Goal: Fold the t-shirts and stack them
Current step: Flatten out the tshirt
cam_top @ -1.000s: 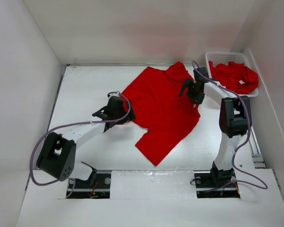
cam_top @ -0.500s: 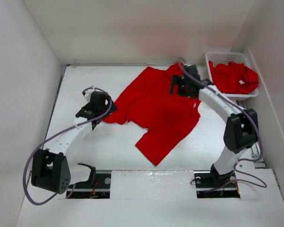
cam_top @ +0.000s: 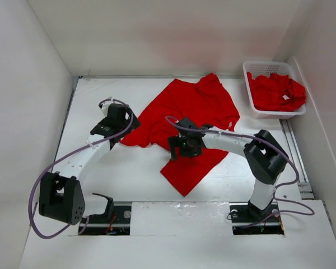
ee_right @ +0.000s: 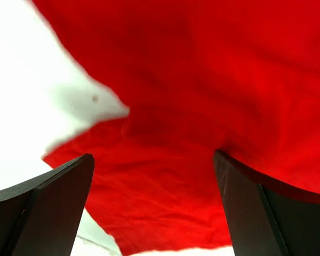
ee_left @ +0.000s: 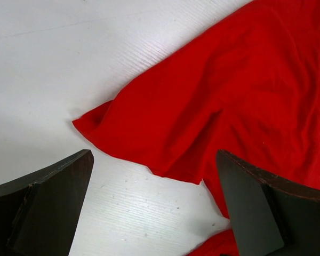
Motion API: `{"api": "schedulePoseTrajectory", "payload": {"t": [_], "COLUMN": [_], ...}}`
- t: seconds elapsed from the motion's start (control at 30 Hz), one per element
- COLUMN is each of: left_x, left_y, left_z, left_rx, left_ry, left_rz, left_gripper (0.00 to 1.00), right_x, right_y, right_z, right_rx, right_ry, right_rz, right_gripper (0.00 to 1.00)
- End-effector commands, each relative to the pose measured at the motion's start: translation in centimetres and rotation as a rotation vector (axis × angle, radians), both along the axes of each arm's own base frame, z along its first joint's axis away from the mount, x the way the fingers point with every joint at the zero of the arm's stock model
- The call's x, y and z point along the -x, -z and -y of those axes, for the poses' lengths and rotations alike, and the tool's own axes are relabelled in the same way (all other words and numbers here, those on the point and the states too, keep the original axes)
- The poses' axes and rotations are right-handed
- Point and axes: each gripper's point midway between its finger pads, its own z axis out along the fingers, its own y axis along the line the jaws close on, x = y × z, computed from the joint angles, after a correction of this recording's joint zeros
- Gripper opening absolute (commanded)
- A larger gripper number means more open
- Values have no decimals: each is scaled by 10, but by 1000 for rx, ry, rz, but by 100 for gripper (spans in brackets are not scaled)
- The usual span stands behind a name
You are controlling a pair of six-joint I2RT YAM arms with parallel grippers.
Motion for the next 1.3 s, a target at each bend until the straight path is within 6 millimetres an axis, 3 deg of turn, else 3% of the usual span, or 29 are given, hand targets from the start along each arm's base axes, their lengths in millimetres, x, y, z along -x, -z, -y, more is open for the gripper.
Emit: {"api": "schedulePoseTrajectory", "payload": {"t": [0.0, 0.03, 0.13, 0.17, 0.23, 0.27, 0.33, 0.37, 0.47, 0.5, 0.6, 0.7, 0.77, 0.9, 0.93, 0.97, 1.17, 1.27], "left_x": [3, 3, 9, 11, 13, 14, 19, 21, 28, 31, 39, 54, 75, 105, 114, 122, 131, 125], "left_y": [2, 2, 11, 11, 11, 12, 18, 22, 21, 21, 23, 31, 38, 56, 70, 75, 85, 88], "left_z": [3, 3, 5, 11, 17, 22, 28, 31, 43, 47, 55, 71, 102, 126, 119, 124, 102, 90], "left_rx": [24, 24, 29, 28, 14, 21, 42, 45, 84, 86, 85, 10, -46, -170, -225, -222, -247, -219], "left_ry": [7, 7, 33, 60, 85, 102, 138, 163, 238, 253, 296, 351, 458, 463, 449, 452, 374, 347], "left_rz": [-5, -5, -32, -35, -33, -36, -52, -55, -16, -8, -4, -17, -40, -136, -190, -209, -210, -186], "left_gripper": [100, 100, 100, 100, 100, 100, 100, 100, 100, 100, 100, 100, 100, 100, 100, 100, 97, 95], "right_x": [-15, -16, -27, -33, -46, -54, -67, -74, -94, -108, -120, -124, -119, -102, -97, -91, -68, -61], "right_y": [8, 17, 17, 22, 15, 15, 5, 2, -21, -29, -48, -69, -82, -91, -92, -89, -97, -94], "right_z": [11, 26, 52, 75, 94, 117, 138, 158, 186, 204, 230, 226, 213, 203, 204, 206, 213, 217], "right_rx": [-57, -58, -76, -66, -81, -73, -70, -51, -27, -12, -9, -19, -23, -31, -29, -26, -29, -22], "right_ry": [103, 149, 235, 296, 362, 415, 459, 509, 553, 609, 642, 603, 558, 535, 535, 534, 540, 548], "right_rz": [-25, -65, -72, -84, -66, -68, -28, -11, 61, 99, 140, 193, 227, 239, 236, 230, 253, 242], "right_gripper": [100, 100, 100, 100, 100, 100, 100, 100, 100, 100, 100, 100, 100, 100, 100, 100, 100, 100]}}
